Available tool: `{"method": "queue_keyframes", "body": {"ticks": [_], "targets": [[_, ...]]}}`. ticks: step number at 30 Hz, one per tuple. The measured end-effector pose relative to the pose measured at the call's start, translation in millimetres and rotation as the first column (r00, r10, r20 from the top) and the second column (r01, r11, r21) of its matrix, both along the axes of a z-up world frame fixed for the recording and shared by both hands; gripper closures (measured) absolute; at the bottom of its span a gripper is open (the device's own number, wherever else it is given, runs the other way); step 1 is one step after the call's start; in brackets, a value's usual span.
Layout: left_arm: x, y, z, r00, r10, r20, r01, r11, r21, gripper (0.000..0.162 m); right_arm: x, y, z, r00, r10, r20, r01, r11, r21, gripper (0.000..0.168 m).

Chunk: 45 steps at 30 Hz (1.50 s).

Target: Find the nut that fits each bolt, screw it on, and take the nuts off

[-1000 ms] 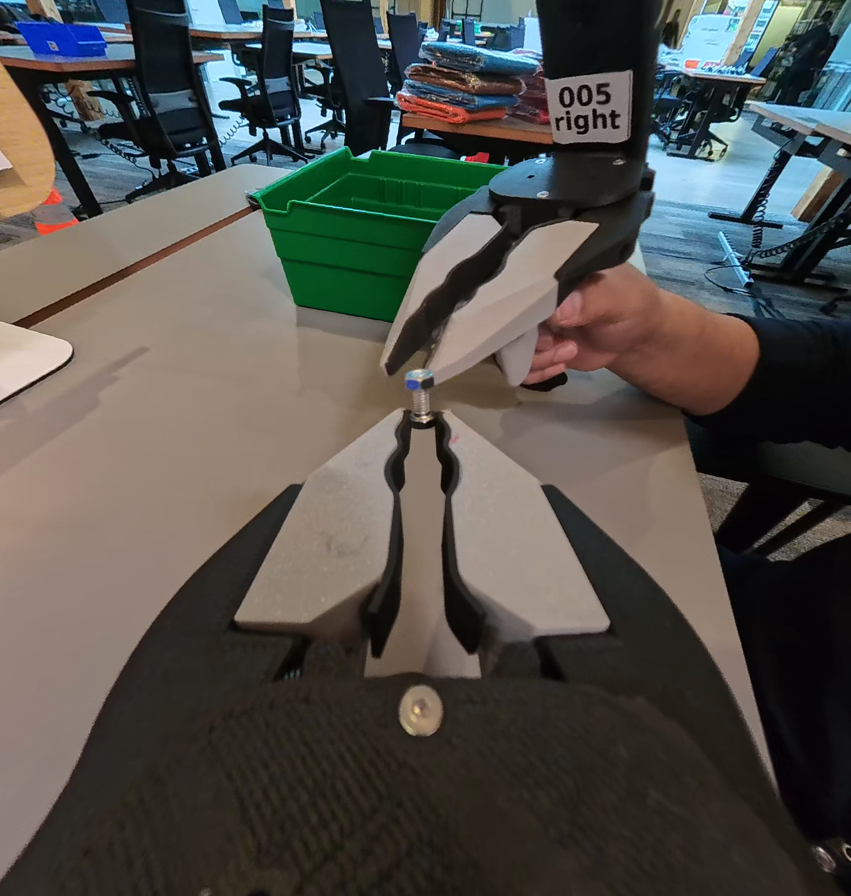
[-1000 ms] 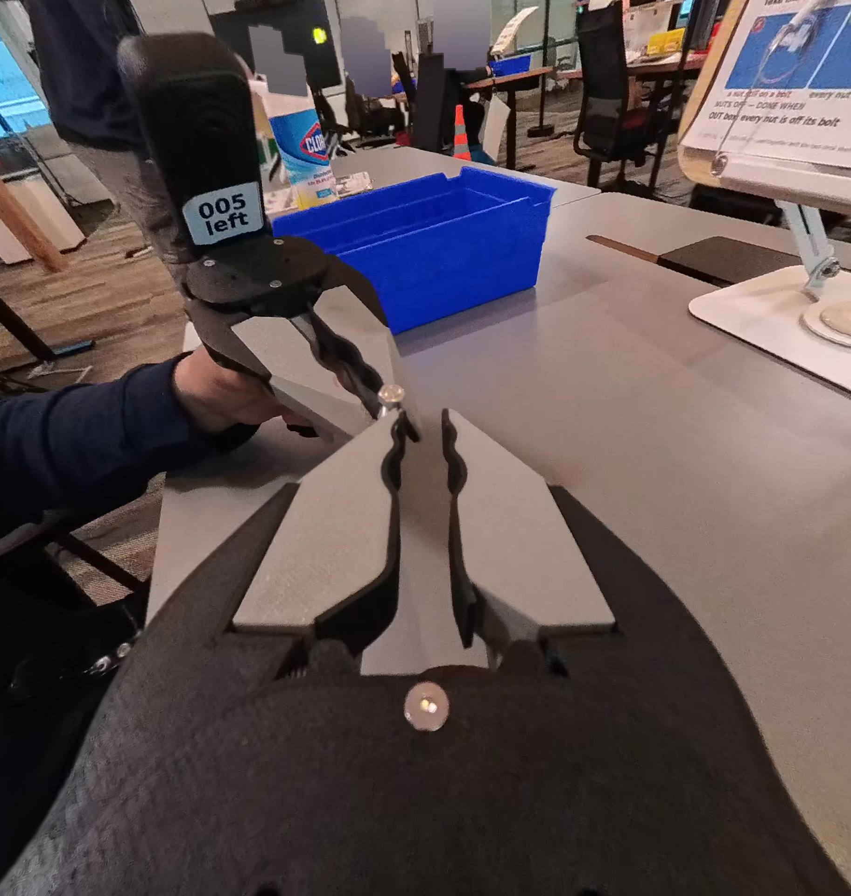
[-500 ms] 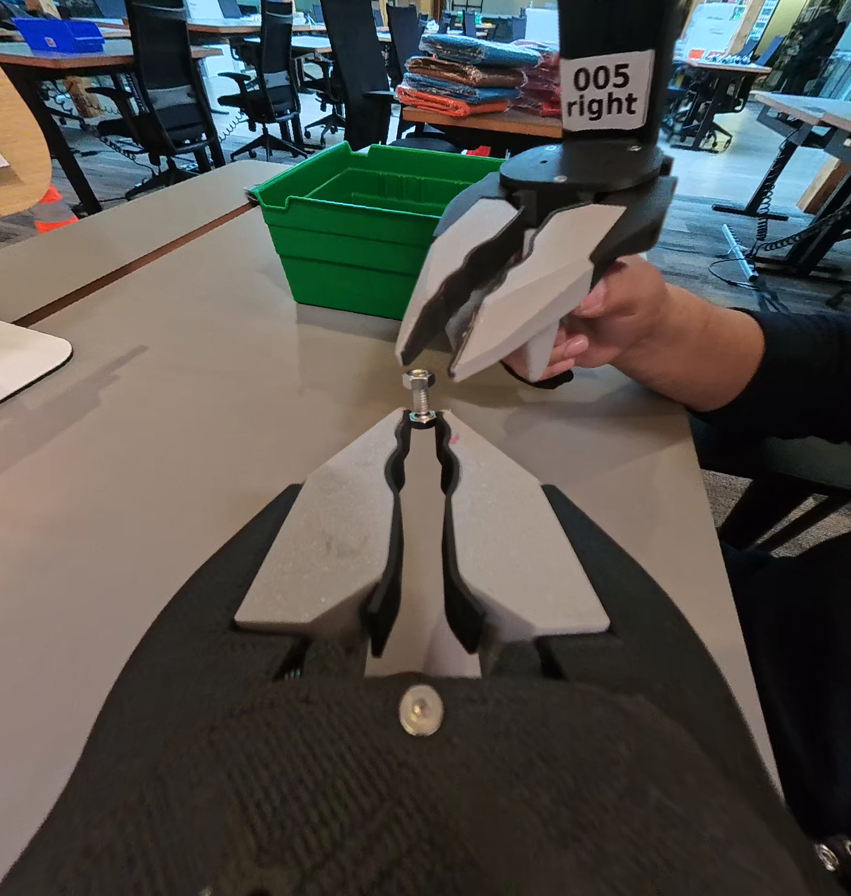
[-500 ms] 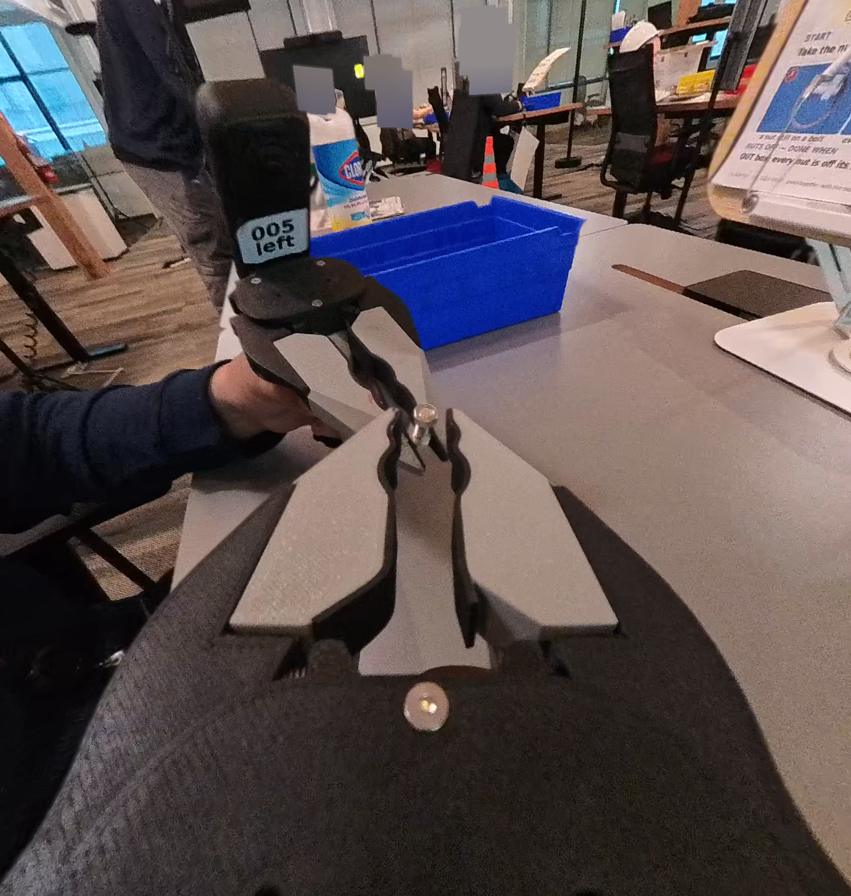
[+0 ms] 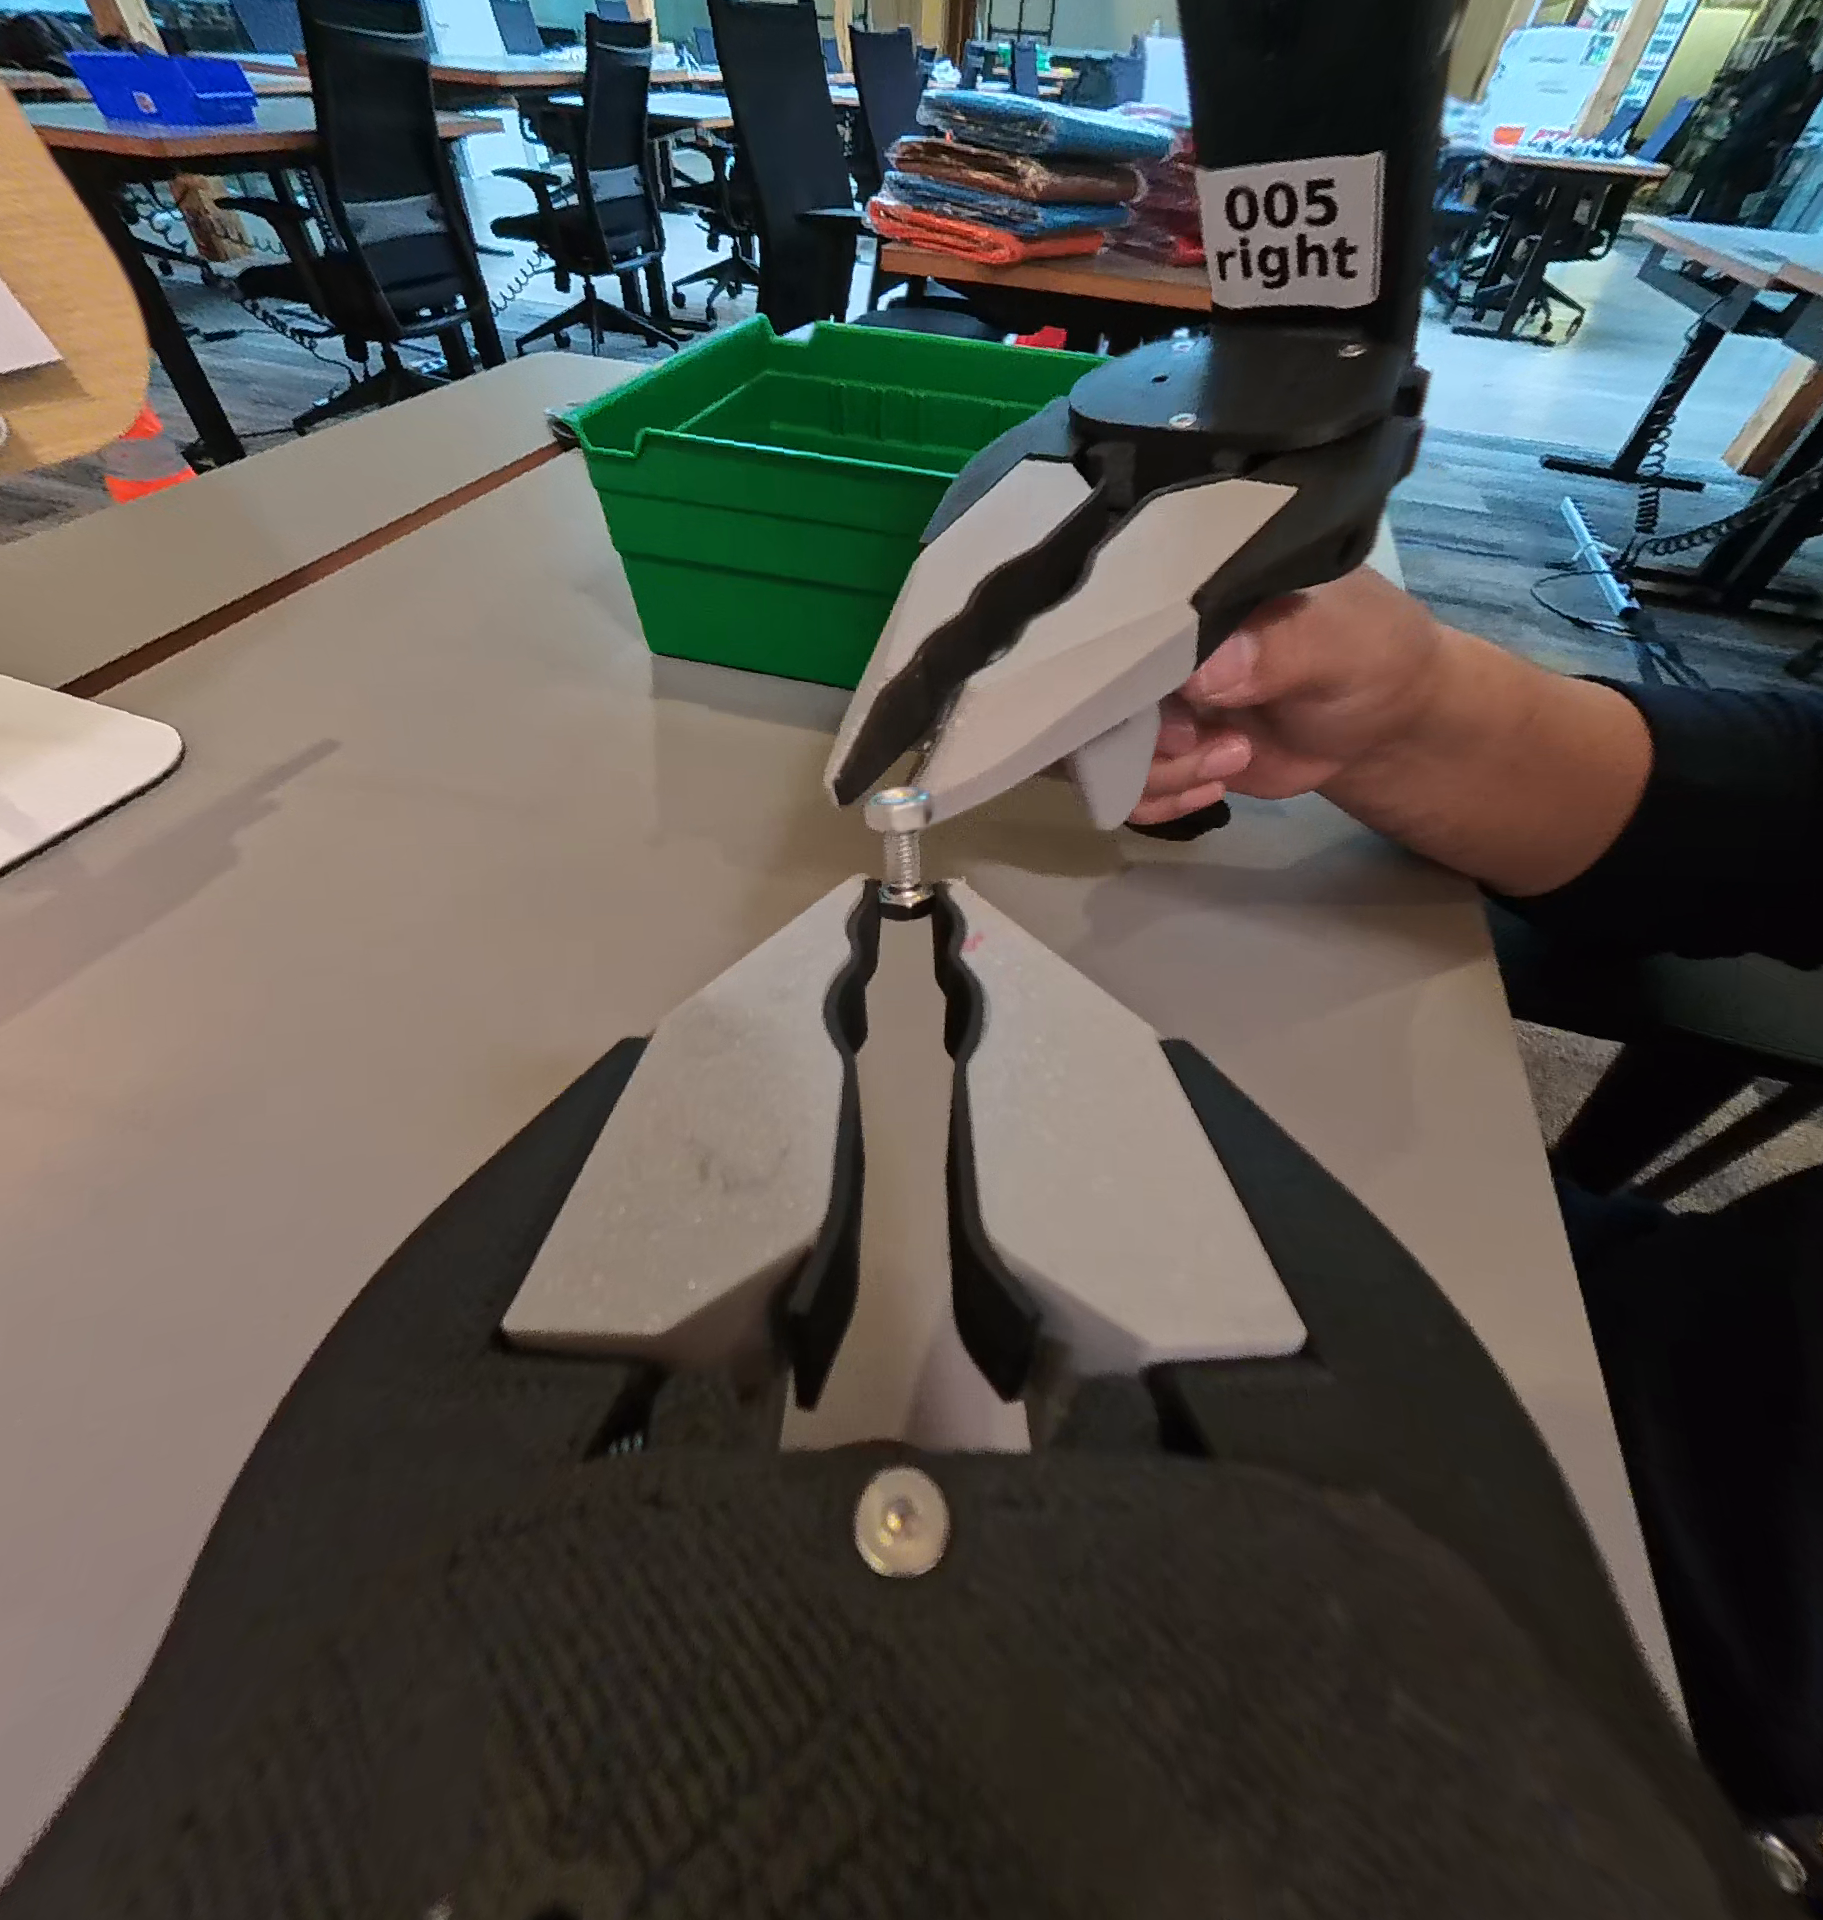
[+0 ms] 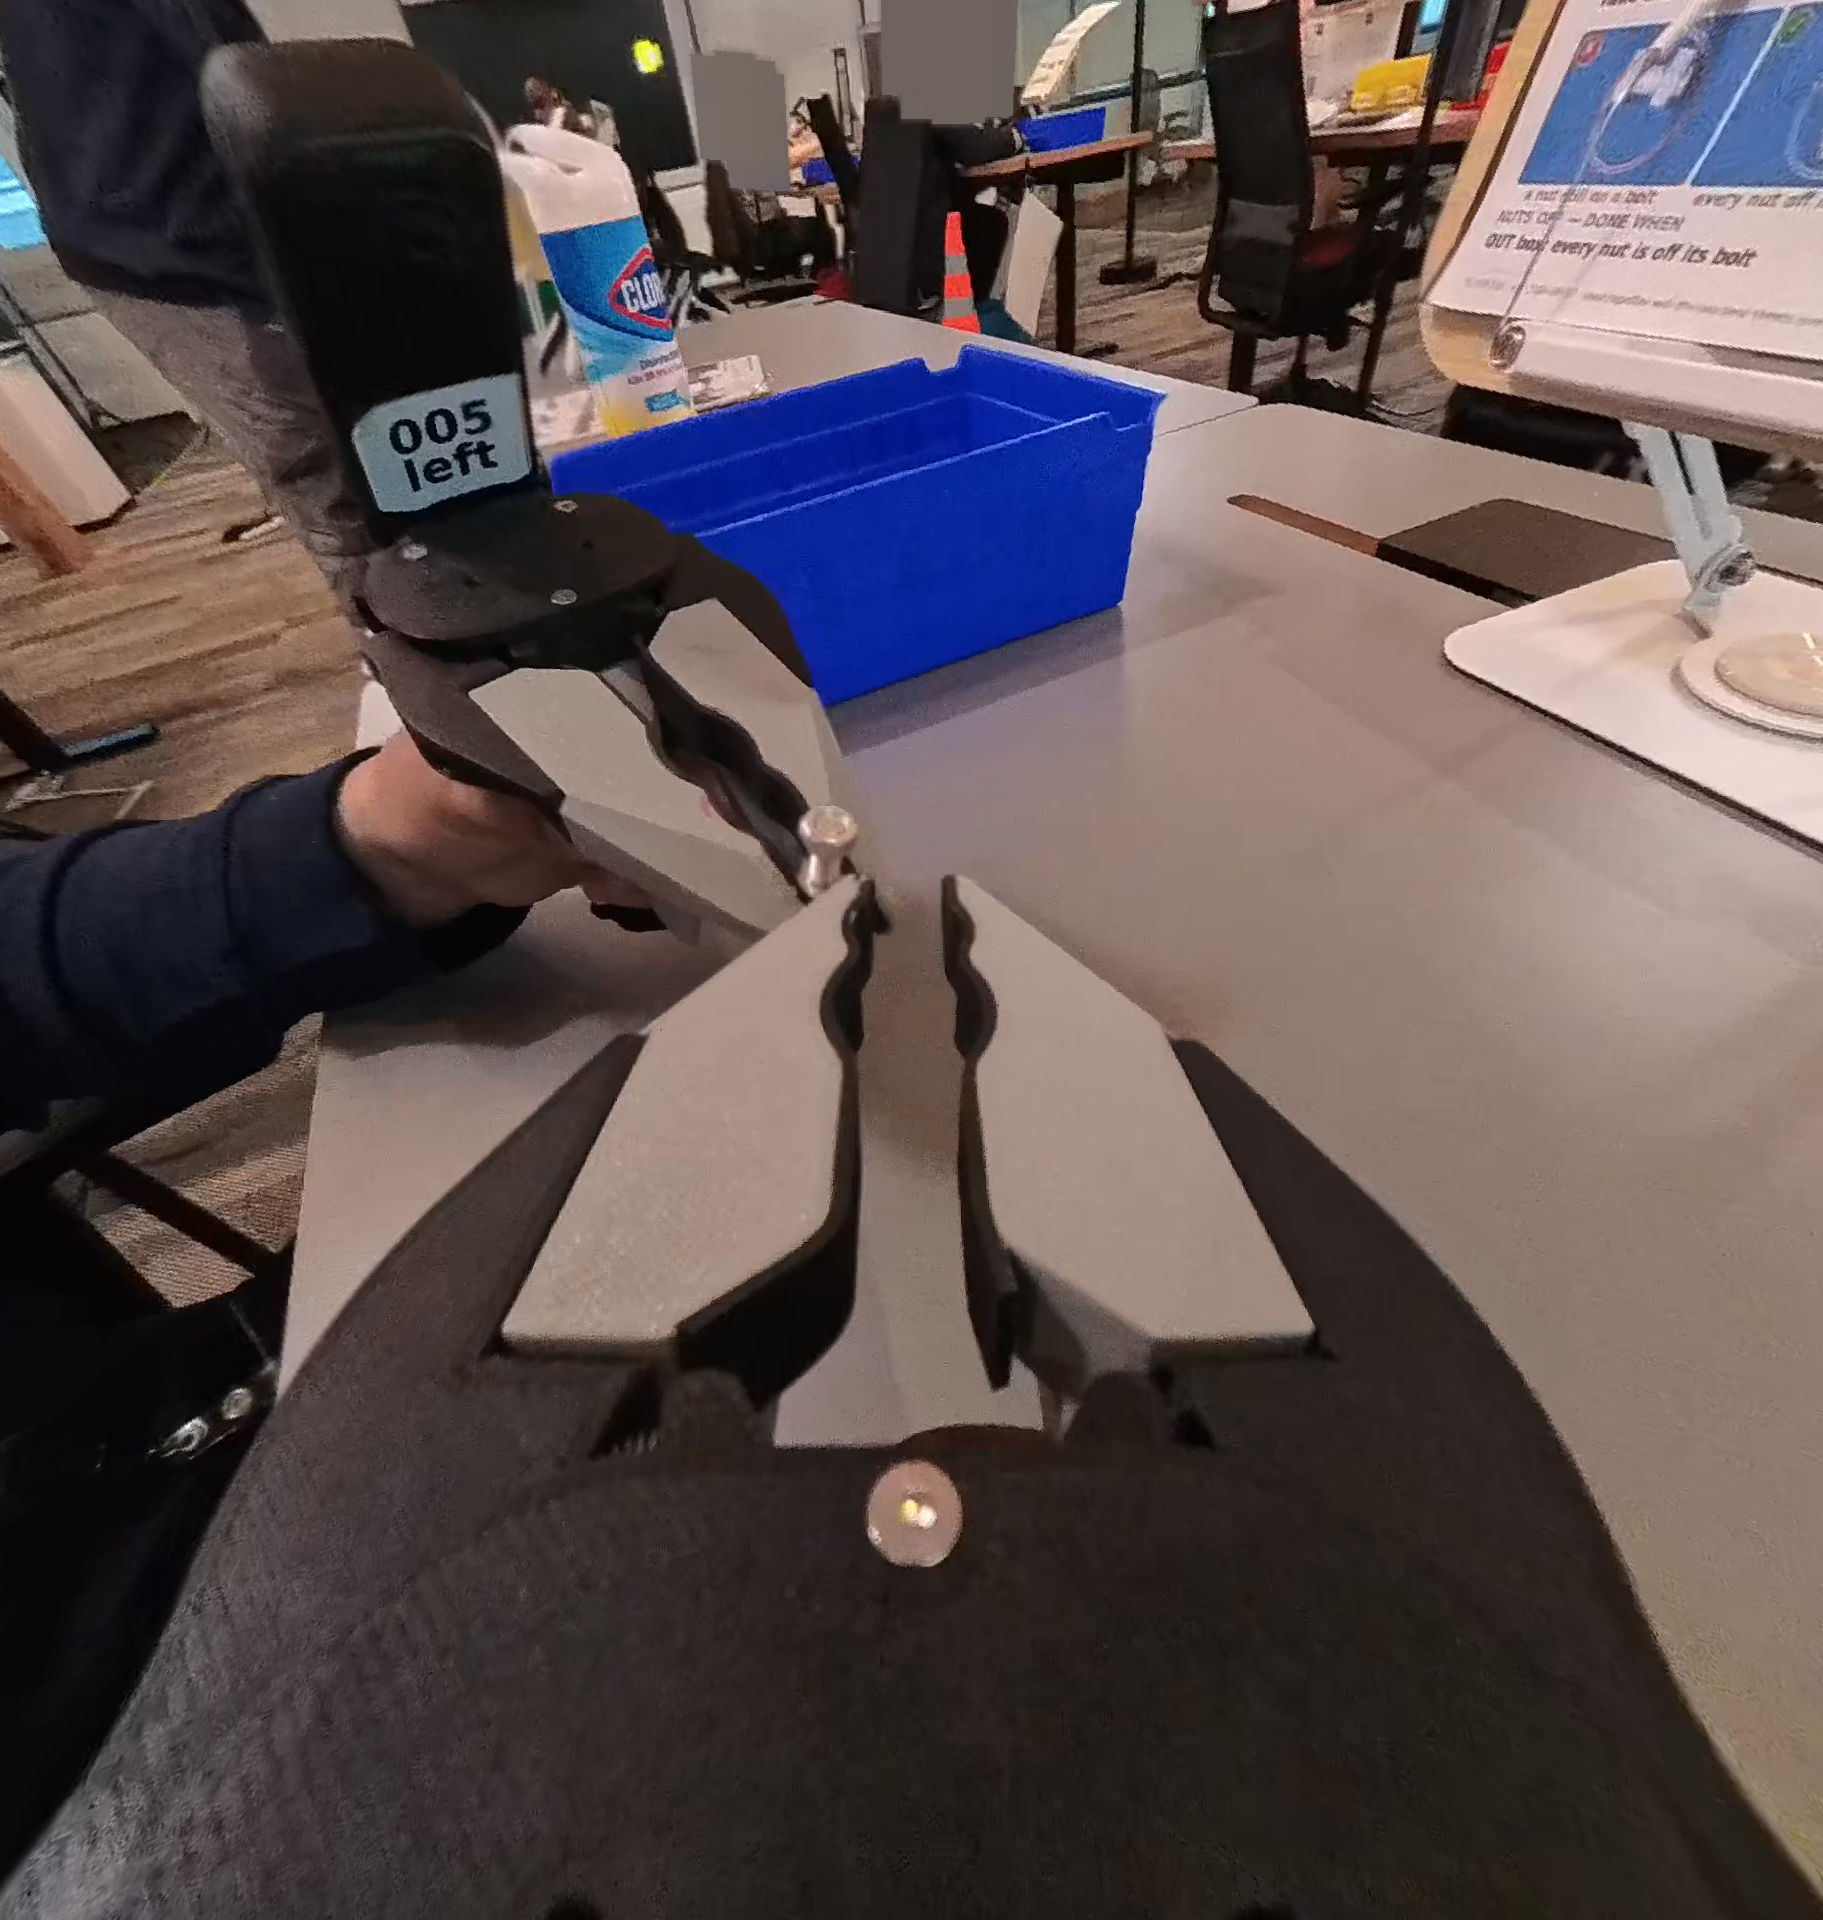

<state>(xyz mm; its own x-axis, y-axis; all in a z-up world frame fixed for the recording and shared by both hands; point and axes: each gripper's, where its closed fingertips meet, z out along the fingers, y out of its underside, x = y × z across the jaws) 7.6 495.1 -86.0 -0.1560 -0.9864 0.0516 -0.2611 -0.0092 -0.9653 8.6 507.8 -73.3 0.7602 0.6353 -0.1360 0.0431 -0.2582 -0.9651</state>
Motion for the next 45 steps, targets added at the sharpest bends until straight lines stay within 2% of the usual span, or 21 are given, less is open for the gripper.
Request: {"method": "queue_keyframes", "body": {"ticks": [5,7,13,24,45], "targets": [[-1.4,8.3,3.7,0.999,0.035,0.022,-0.035,0.999,-0.017,0.154,-15.1,-11.3,15.3,0.991,0.1,-0.09,-0.096,0.994,0.042,0.153],[-1.2,6.5,4.5,0.999,0.026,0.027,-0.026,0.999,-0.019,0.155,-20.4,-11.6,14.2,0.987,0.115,-0.108,-0.112,0.993,0.03,0.147],[-0.4,2.6,5.4,0.999,0.014,0.032,-0.014,1.0,-0.004,0.155,-23.7,-11.5,13.8,0.98,0.122,-0.154,-0.123,0.992,0.005,0.147],[1.8,-3.6,0.9,1.0,-0.001,0.007,0.001,1.0,0.029,0.154,-20.3,-5.2,8.8,0.991,0.076,-0.111,-0.076,0.997,0.008,0.157],[3.6,-7.7,1.7,1.0,-0.008,0.013,0.007,1.0,0.027,0.155,-24.6,-3.2,11.6,0.99,0.084,-0.111,-0.08,0.996,0.036,0.152]]}}
